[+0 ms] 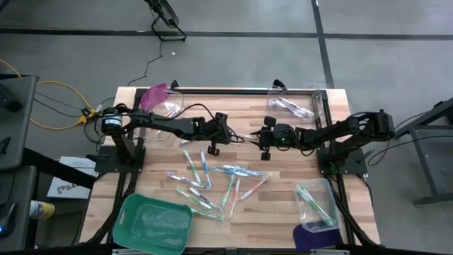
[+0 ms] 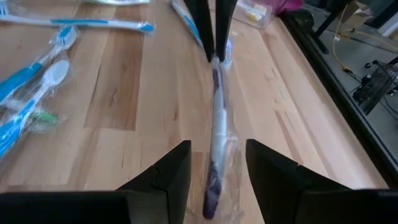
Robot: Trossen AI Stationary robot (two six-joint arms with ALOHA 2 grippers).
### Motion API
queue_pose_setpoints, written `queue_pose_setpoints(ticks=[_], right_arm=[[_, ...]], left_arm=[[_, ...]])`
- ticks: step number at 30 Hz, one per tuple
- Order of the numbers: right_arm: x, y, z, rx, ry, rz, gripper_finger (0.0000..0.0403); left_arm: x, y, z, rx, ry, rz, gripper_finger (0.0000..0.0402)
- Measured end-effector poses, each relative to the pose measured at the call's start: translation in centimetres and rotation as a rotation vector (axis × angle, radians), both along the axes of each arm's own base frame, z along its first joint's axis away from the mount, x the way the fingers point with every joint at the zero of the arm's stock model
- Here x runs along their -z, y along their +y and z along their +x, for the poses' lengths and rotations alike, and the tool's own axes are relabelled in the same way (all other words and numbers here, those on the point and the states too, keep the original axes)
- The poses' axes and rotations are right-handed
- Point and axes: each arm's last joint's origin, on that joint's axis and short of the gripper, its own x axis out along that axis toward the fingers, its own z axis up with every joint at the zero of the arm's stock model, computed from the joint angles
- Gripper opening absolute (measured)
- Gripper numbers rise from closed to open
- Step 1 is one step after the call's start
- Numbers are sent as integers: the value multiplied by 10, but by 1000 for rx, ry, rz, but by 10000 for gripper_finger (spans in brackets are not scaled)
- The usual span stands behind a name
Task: Pick & Place Toothbrushes
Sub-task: Put the purple toothbrush into the right transparent bin
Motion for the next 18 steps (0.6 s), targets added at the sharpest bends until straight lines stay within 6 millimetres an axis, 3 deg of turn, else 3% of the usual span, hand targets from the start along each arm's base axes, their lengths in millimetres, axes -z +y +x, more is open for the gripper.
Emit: queue_pose_setpoints(ticks=[5,15,18], right_arm=[[0,0,0,0,-3,0,129],[0,0,0,4,1,-7,20],[0,0,0,9,0,-9,20]], left_arm=[[0,0,0,0,1,0,6],[0,0,0,0,4,-4,6],[0,0,0,0,4,-5,10]])
